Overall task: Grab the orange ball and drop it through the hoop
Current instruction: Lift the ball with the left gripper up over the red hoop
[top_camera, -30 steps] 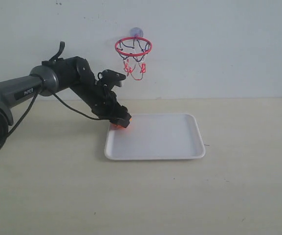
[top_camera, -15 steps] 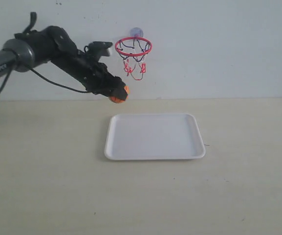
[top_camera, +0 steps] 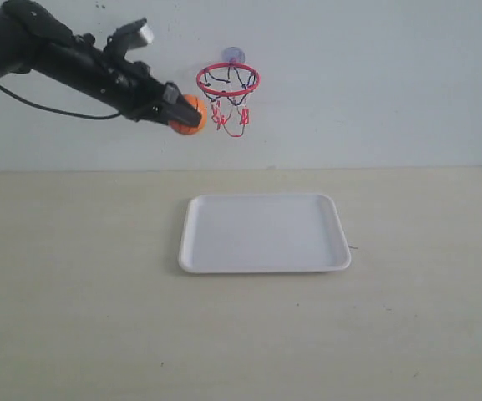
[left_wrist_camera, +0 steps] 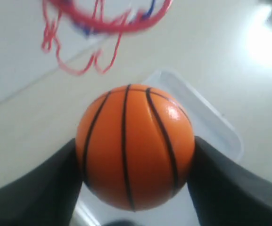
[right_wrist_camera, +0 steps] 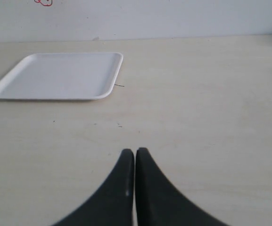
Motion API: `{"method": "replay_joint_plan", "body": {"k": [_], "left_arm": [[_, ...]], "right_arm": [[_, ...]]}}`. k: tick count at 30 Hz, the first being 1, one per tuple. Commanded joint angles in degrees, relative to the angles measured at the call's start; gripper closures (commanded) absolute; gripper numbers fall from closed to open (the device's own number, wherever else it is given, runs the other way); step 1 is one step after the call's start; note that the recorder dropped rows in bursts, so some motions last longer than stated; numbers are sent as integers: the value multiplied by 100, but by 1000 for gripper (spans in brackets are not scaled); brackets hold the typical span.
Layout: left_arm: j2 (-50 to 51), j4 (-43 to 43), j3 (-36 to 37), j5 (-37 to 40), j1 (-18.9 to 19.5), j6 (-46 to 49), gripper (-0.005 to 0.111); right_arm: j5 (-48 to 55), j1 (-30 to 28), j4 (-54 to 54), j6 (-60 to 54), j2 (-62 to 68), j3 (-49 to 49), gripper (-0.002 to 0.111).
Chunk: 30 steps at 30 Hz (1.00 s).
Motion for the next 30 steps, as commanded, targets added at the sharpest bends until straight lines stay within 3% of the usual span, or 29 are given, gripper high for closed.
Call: {"method": "replay_joint_plan", "body": {"k": [1,8,15,30], "left_arm": [[-303,-653,-20,-875,-61,491,103],[-321,-1024,-20,-2079,-322,1091,103],[-283,-1024,-20,-2706,-507,1163,103],[137,-2845,-20,-2865,-521,1733,103]], "right_arm": [[-29,0,-49,-8,-27,-4,108],[-29,0,-49,-8,-27,-4,108],[-17,0,-49,-8,-27,-4,108],[-17,0,-49,-8,-27,-4,108]]}}
